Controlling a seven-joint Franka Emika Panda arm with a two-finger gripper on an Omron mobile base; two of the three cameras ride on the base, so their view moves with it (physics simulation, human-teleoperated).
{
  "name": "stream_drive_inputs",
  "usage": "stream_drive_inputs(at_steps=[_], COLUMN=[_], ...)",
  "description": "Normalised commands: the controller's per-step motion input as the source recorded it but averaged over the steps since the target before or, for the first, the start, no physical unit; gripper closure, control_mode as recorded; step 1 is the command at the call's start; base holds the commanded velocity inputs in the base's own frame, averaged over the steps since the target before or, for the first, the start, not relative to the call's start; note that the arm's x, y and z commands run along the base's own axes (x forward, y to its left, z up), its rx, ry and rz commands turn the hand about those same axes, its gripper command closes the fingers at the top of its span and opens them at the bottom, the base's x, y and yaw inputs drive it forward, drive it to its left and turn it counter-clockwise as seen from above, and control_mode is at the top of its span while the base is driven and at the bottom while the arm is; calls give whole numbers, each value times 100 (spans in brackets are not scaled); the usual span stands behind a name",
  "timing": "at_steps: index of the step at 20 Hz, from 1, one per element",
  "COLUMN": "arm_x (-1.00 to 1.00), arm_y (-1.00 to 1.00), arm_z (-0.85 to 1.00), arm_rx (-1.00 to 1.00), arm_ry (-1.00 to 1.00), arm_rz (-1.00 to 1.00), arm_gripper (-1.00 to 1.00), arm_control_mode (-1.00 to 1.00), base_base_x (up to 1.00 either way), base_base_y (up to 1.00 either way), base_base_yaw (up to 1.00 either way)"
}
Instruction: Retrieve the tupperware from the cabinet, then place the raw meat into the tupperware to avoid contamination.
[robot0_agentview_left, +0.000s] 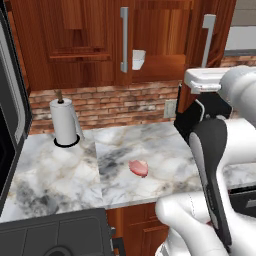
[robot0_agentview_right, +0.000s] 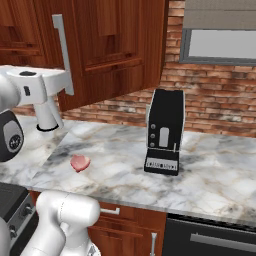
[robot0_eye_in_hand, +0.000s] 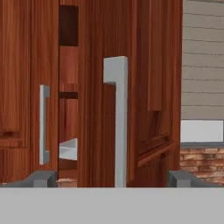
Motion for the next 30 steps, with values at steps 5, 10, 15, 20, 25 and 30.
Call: stream_drive_inputs(at_steps=[5,10,15,20,25,30], arm_x=[-16,-24,-31,-30,-21,-12], arm_y=[46,36,26,14,6,4], arm_z=[4,4,1,0,0,-2], arm_rx=[-13,-17,-21,-24,-24,-24], arm_ry=[3,6,7,7,8,13], arm_rz=[0,0,0,0,0,0], arm_gripper=[-100,-100,-100,-100,-100,-100], arm_control_mode=[-100,-100,-100,-100,-100,-100], base_base_x=[0,0,0,0,0,0], base_base_y=[0,0,0,0,0,0], base_base_yaw=[0,0,0,0,0,0])
